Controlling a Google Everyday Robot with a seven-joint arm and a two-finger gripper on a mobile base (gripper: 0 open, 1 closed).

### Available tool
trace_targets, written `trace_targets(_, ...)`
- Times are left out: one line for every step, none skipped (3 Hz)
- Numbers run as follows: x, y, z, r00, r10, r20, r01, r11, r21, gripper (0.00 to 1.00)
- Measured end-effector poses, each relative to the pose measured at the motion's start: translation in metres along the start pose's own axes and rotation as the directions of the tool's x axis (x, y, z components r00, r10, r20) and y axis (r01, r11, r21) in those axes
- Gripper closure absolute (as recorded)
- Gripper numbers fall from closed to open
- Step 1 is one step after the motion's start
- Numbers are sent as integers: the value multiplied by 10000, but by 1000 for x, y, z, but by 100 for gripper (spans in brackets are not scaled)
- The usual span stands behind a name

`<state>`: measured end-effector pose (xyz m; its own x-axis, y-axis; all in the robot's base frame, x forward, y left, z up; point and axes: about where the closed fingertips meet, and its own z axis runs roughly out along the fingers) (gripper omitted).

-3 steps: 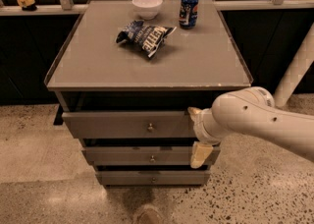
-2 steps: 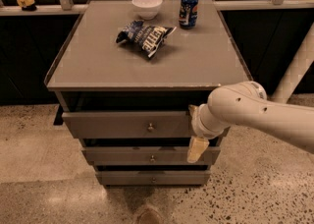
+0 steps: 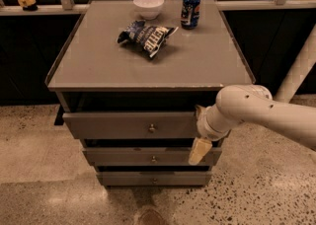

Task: Open top drawer

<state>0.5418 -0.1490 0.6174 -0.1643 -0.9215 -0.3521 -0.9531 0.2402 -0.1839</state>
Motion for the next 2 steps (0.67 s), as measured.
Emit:
trace_targets(-2,0,-1,10000,1,0,-1,10000,0,0)
trace_targets(-2,1,0,10000,51,53,-51,10000,-80,17)
